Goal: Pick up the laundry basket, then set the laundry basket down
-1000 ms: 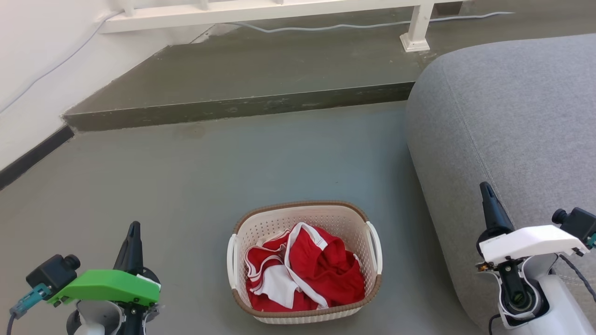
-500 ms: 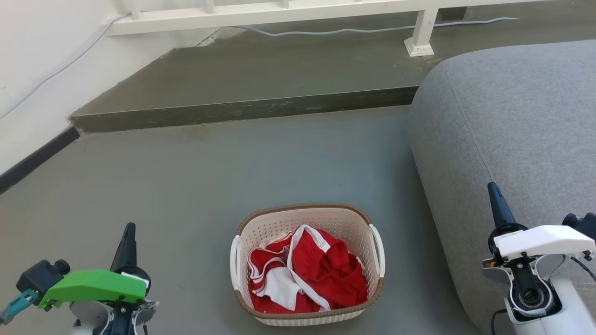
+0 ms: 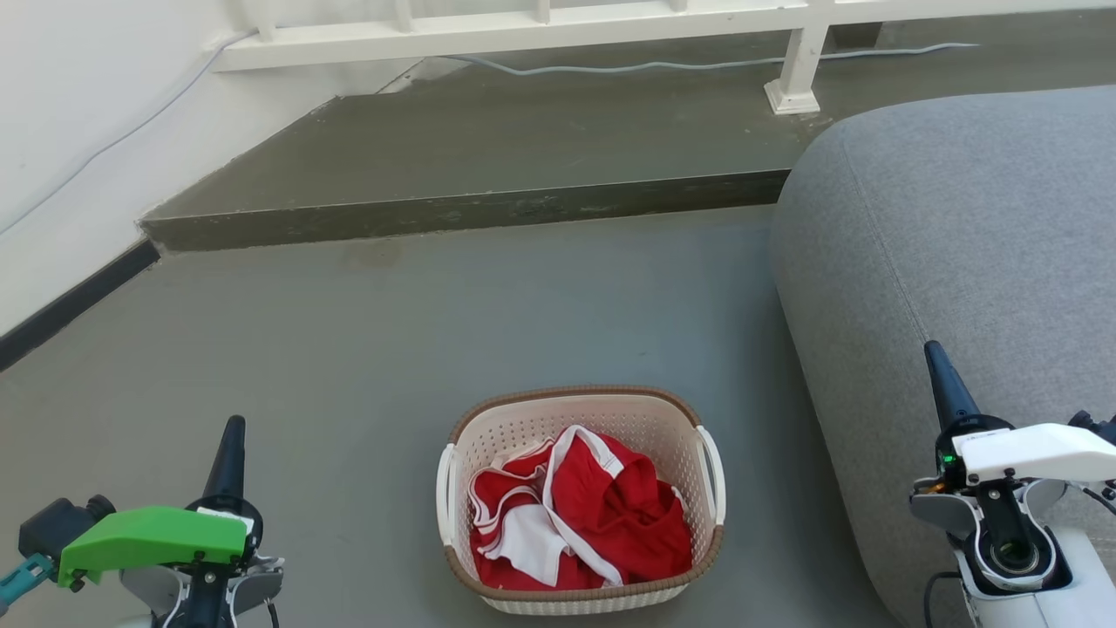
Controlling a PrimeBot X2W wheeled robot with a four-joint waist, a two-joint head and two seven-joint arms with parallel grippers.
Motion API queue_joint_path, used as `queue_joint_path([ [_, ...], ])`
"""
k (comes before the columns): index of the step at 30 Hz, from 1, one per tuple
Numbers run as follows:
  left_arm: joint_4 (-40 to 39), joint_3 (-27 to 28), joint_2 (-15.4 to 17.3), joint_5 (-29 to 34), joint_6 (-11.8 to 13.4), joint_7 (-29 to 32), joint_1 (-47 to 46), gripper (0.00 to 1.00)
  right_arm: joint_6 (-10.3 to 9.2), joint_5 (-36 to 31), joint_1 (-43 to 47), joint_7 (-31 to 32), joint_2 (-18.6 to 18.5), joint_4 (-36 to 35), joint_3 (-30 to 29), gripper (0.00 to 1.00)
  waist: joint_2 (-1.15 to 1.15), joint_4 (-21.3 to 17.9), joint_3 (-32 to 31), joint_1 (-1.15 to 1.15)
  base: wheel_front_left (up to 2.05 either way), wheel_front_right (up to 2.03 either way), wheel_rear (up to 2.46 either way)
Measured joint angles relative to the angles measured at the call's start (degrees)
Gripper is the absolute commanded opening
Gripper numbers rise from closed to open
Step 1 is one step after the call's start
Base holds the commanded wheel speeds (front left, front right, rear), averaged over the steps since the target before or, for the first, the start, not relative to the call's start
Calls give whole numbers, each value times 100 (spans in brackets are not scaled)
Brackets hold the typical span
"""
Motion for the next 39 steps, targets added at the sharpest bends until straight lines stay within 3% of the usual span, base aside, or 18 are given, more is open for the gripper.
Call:
queue_joint_path([
  [29, -44, 321, -5, -2000, -59, 604, 0, 0, 99, 1991, 0, 591, 143, -58, -588, 0, 0, 137, -125, 0, 0, 0, 0],
  [39, -48, 347, -5, -2101, -63, 604, 0, 0, 100, 2029, 0, 601, 165, -63, -600, 0, 0, 139, -126, 0, 0, 0, 0],
])
